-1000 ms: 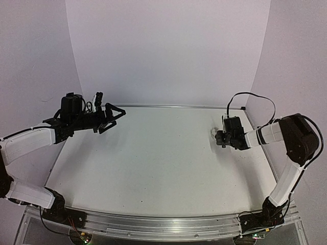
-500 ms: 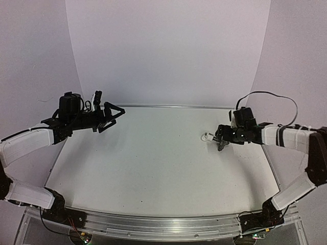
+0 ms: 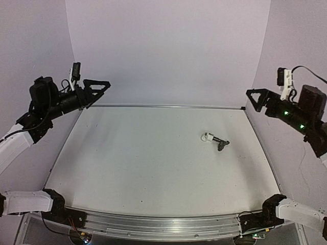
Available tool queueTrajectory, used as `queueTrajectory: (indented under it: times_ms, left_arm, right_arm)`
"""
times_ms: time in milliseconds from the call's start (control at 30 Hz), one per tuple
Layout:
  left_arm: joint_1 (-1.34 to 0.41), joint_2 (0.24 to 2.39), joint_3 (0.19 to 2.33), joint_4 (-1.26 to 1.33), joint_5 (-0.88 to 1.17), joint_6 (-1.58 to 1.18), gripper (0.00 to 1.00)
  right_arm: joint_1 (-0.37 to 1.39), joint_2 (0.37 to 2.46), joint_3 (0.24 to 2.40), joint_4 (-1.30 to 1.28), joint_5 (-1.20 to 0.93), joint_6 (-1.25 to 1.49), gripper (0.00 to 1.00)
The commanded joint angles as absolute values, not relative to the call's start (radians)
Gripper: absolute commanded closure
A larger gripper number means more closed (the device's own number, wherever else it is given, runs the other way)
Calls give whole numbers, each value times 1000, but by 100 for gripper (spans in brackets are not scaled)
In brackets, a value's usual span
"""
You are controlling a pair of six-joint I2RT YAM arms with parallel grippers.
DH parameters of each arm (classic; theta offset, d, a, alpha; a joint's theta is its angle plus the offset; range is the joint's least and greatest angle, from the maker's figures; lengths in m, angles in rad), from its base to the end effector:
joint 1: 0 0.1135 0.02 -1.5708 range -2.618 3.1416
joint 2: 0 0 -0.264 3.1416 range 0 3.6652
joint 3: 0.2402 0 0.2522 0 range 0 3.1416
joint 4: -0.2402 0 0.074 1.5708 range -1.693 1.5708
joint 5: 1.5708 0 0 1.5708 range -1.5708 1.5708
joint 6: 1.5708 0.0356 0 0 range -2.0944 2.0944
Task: Install the water faucets
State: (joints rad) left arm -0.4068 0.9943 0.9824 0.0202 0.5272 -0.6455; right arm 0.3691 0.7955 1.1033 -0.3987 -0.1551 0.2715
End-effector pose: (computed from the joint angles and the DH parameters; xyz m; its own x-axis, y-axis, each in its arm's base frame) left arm 0.2009 -0.1061 0.3928 -0.4776 -0.3603 -0.8013 0.6468 0.4730 -0.5982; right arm 0.1465 0.0626 0.4235 -0.2156 0.2007 -0.9556 -0.4589 0.8430 0.2806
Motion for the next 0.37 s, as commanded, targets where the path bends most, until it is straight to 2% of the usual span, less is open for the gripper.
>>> queueTrajectory:
  times_ms: [0, 233, 333]
  left_arm:
    - [-408, 870, 1078, -13, 428, -535, 0]
    - [-408, 789, 1178, -160, 312, -461, 0]
    - [-408, 769, 1193, -190, 290, -456, 0]
  right_arm:
    - [369, 751, 1235, -452, -172, 208, 2]
    - [369, 712, 1284, -469, -148, 188, 2]
    - [369, 675, 1236, -439, -155, 188, 2]
